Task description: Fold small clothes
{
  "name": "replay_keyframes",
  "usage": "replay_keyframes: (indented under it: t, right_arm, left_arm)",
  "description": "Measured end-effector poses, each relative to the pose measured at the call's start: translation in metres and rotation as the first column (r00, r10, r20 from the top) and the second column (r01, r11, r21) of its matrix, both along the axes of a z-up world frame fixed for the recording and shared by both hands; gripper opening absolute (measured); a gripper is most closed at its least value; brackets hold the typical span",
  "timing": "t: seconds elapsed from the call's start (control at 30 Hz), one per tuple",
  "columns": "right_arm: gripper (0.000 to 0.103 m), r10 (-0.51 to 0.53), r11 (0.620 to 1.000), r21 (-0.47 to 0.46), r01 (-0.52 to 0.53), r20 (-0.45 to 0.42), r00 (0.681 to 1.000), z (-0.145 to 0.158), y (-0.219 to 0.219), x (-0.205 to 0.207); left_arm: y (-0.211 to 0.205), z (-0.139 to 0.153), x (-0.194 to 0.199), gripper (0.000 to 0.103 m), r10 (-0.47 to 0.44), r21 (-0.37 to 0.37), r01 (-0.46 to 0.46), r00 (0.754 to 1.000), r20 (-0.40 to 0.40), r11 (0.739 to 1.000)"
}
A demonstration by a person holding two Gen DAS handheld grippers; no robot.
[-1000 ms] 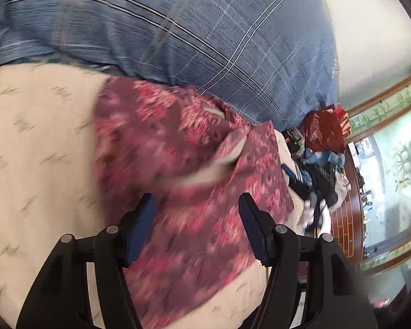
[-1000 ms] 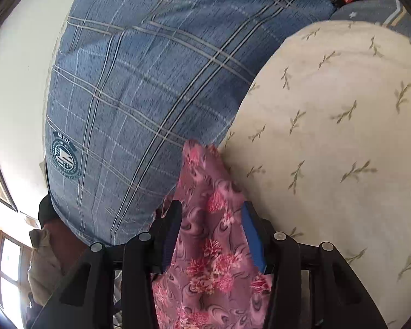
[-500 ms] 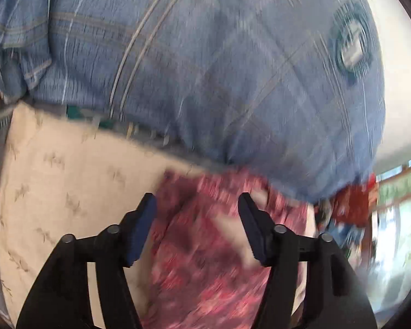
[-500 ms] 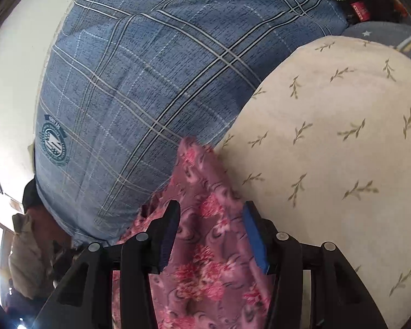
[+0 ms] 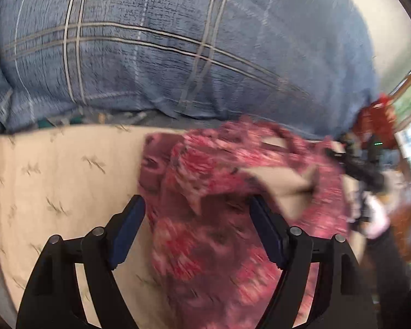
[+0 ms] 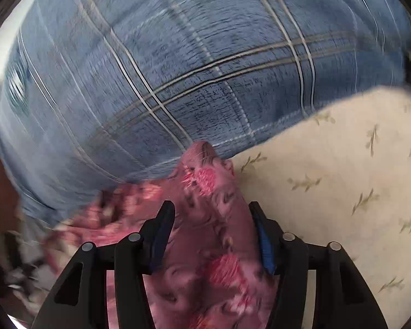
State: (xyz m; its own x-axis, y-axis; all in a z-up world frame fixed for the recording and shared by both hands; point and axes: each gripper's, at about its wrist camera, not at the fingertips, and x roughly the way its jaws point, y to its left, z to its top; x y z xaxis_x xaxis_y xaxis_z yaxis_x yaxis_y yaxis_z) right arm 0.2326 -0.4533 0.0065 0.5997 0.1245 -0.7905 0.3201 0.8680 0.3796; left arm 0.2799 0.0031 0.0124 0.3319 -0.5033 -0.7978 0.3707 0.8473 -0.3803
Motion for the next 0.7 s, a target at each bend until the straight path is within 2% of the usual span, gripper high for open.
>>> replay_keyframes:
  t: [0.03,0.07,0.1,0.2,0.23,0.27,0.33,0.4,0.47,0.53,0.57,0.63,0.67,0.7]
  right_arm:
    - [0.025,0.002,1.0,-0.005,-0.002,0.01,1.0,0.002,0.0,0.001]
    - [0.01,0.006,1.0,0.0,-0.006,0.025,1.0,0.005,0.0,0.001]
    - [0.009,0.012,1.0,0.016,-0.013,0.063,0.998,0.012,-0.002,-0.001]
    - [0.007,-0.009,0.998,0.063,-0.002,0.188,0.982,0.037,-0.01,-0.01]
    - [0.003,-0.042,0.995,0.094,0.02,0.243,0.969,0.045,-0.018,-0.015]
    - [0.004,-0.084,0.99,0.131,0.049,0.28,0.956,0.05,-0.028,-0.019]
    - [0.004,-0.172,0.971,0.211,0.11,0.302,0.938,0.047,-0.048,-0.021]
    - [0.003,-0.239,0.953,0.251,0.172,0.268,0.933,0.032,-0.066,-0.019]
    - [0.001,-0.284,0.93,0.286,0.228,0.169,0.944,0.007,-0.081,-0.016]
    - [0.003,-0.313,0.917,0.281,0.283,0.066,0.947,-0.011,-0.088,-0.017]
    - [0.006,-0.317,0.918,0.277,0.285,0.078,0.945,-0.01,-0.089,-0.023]
    - [0.007,-0.283,0.926,0.304,0.224,0.17,0.944,0.001,-0.085,-0.036]
    - [0.007,-0.261,0.93,0.316,0.187,0.21,0.942,0.008,-0.08,-0.042]
    - [0.007,-0.212,0.934,0.338,0.115,0.264,0.941,0.016,-0.071,-0.049]
  left_arm:
    - [-0.005,-0.002,0.003,0.007,-0.014,0.004,0.014,1.0,-0.005,1.0]
    - [-0.009,-0.004,0.007,0.005,-0.032,-0.002,0.032,0.999,-0.036,1.0]
    - [-0.009,-0.002,0.01,0.003,-0.01,-0.007,0.01,0.999,-0.038,1.0]
    - [-0.005,0.01,0.018,0.003,0.029,-0.035,-0.029,1.0,0.011,0.999]
    - [-0.001,0.014,0.022,0.001,0.059,-0.055,-0.058,0.998,0.019,0.997]
    - [0.003,0.016,0.029,0.001,0.09,-0.071,-0.089,0.996,0.015,0.993]
    - [0.011,0.011,0.044,0.001,0.158,-0.078,-0.16,0.987,-0.023,0.984]
    - [0.016,-0.005,0.057,0.001,0.22,-0.055,-0.226,0.972,-0.085,0.973]
    - [0.016,-0.025,0.068,0.001,0.253,-0.027,-0.262,0.952,-0.174,0.965]
    - [0.02,-0.03,0.068,0.002,0.262,-0.038,-0.276,0.942,-0.21,0.96]
    - [0.023,-0.025,0.063,0.002,0.25,-0.071,-0.269,0.946,-0.204,0.96]
    - [0.03,-0.012,0.053,0.006,0.238,-0.115,-0.261,0.955,-0.177,0.959]
    - [0.032,-0.005,0.045,0.011,0.223,-0.139,-0.244,0.963,-0.152,0.96]
    - [0.033,-0.001,0.037,0.025,0.211,-0.155,-0.231,0.969,-0.131,0.961]
